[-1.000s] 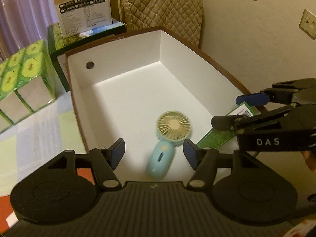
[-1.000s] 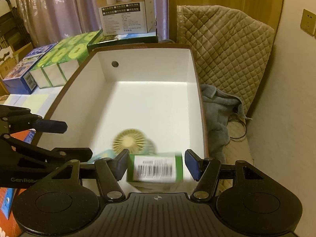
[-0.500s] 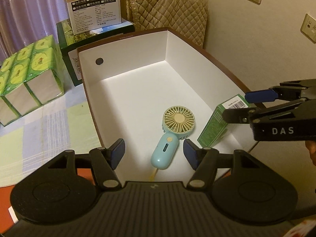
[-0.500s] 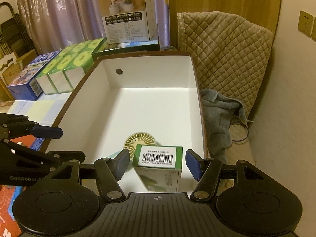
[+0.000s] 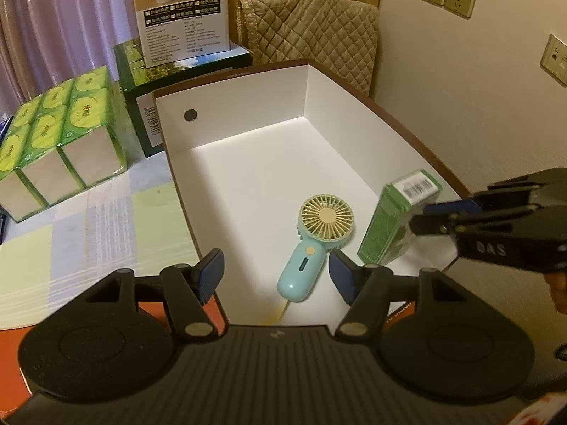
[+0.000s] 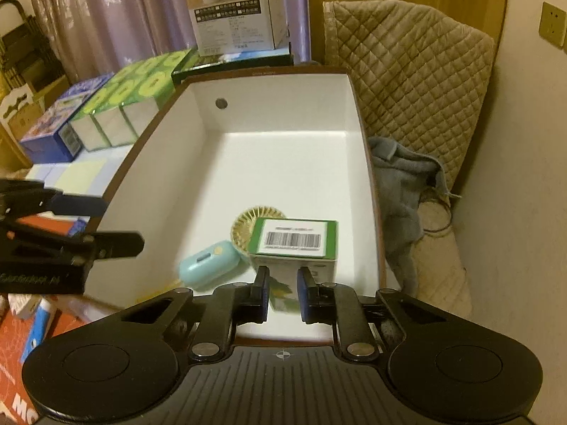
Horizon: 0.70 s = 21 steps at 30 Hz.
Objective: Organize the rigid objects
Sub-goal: 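Open the left tool to drop the fan while the right tool releases the green box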
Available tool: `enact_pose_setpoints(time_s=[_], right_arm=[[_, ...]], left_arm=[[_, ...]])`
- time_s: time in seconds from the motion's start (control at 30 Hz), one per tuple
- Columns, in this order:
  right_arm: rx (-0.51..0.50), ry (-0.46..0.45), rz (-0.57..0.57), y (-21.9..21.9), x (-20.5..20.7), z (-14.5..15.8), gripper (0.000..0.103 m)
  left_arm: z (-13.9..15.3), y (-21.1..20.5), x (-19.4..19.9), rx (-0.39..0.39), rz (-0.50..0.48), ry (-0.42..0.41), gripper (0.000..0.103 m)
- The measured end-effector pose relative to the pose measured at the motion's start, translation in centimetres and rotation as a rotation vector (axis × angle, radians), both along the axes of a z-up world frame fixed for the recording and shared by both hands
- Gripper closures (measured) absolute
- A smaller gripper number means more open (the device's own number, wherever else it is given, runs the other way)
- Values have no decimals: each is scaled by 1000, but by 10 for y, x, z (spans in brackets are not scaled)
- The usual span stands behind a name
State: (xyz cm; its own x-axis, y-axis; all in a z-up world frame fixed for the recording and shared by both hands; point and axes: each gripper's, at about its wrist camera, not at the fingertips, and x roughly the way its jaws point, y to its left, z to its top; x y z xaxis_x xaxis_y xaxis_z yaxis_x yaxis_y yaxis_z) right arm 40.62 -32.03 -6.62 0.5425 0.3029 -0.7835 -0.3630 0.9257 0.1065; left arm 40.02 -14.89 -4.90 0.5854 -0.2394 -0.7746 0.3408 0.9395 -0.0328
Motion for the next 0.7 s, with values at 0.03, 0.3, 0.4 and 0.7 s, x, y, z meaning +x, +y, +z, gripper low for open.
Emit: enact_pose_setpoints(time_s=[0.03,0.3,0.4,0.7], right_arm=[[9,-7,-10,0,3,-2,90],[-2,-37,-25,3,20,-6,89],[4,-31,-20,4,17,-5,89],[20,-23,-20,5,9,-1,89]], left_arm=[[0,1,0,1,4,-2,42],[5,8,-1,-8,18,-12,42],[6,9,-2,-10,19,-15,42],[11,7,-6,-11,3,-27,42]])
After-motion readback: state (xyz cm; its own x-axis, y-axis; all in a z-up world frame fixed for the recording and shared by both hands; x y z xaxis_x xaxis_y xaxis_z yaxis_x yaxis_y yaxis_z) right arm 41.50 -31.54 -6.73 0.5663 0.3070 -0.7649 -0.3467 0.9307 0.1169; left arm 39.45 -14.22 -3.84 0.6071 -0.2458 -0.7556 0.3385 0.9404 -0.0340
